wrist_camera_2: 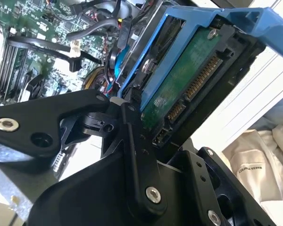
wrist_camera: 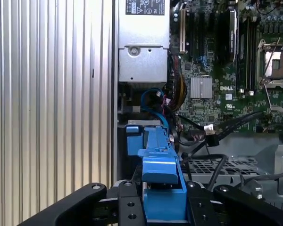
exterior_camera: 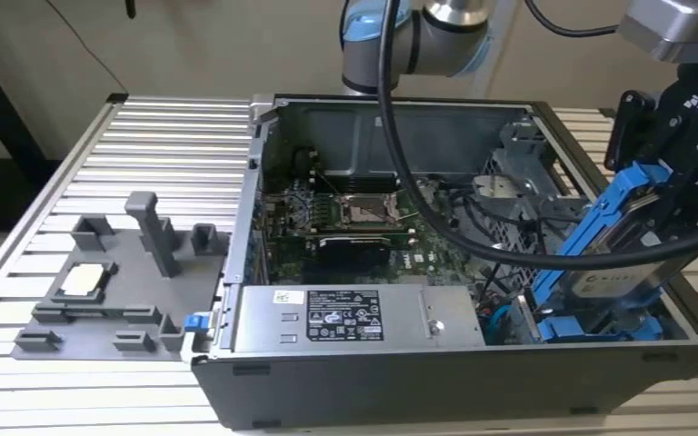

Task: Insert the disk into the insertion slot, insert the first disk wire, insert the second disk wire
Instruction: 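Insert the disk into the insertion slot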

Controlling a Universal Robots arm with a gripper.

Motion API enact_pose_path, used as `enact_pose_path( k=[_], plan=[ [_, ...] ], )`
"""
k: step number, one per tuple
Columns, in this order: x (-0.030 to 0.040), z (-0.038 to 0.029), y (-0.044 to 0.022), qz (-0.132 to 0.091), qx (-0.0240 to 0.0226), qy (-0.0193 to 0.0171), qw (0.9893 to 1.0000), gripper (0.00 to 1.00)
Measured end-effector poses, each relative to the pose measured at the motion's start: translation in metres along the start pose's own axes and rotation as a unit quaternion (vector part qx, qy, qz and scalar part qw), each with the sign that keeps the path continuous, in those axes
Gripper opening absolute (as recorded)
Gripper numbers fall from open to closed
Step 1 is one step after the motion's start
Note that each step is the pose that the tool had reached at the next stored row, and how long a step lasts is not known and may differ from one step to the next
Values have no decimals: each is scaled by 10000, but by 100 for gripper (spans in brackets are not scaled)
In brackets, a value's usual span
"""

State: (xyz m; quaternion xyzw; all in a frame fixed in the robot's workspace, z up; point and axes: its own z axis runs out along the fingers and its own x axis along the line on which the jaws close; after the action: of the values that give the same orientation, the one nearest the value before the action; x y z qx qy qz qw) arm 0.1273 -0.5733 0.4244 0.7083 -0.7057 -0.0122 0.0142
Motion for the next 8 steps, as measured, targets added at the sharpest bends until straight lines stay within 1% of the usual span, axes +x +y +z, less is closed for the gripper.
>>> enact_pose_path(
  k=[8],
  plan=[
    [0, 62, -4, 0, 0, -3, 10000, 33]
  ],
)
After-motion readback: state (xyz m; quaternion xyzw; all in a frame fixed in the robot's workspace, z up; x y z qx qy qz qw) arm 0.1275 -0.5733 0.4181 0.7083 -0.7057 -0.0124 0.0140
